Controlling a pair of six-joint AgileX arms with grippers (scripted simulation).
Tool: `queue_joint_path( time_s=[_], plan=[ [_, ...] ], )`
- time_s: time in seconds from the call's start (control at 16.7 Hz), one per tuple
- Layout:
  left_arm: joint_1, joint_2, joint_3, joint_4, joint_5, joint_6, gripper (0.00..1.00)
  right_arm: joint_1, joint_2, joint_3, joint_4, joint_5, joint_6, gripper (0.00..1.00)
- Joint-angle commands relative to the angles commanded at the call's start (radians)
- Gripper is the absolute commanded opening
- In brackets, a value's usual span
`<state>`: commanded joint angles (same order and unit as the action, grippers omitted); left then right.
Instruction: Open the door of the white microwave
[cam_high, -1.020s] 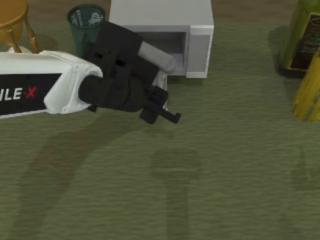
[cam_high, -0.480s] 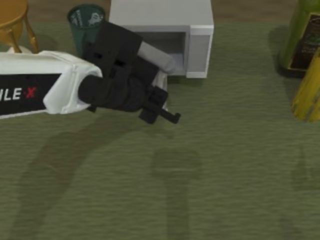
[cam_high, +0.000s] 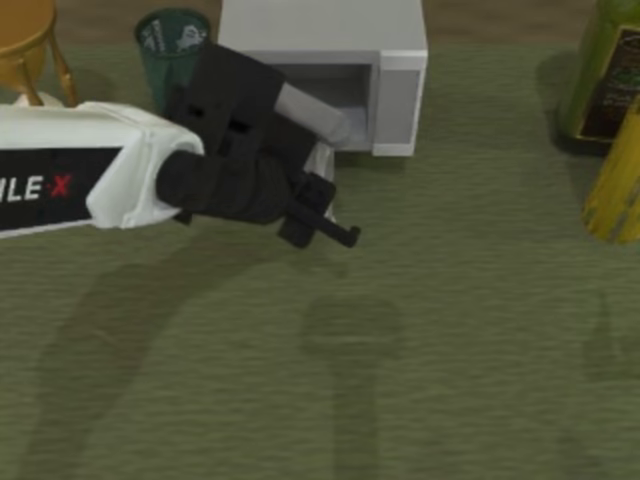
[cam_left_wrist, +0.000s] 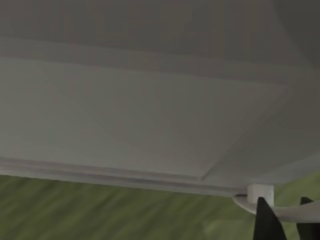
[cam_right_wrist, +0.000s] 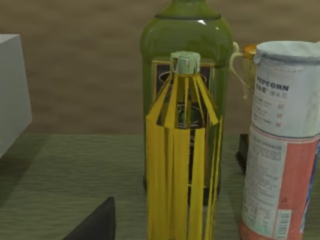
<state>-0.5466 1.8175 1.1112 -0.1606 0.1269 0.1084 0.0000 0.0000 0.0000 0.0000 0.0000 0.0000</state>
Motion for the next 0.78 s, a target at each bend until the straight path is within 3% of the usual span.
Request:
queue_joint_path(
  time_s=[0.78],
  plan=[
    [0.026, -0.019, -0.023, -0.006, 0.051, 0.061, 0.0, 0.0, 0.0, 0.0, 0.0, 0.0, 0.0, 1.0]
  ],
)
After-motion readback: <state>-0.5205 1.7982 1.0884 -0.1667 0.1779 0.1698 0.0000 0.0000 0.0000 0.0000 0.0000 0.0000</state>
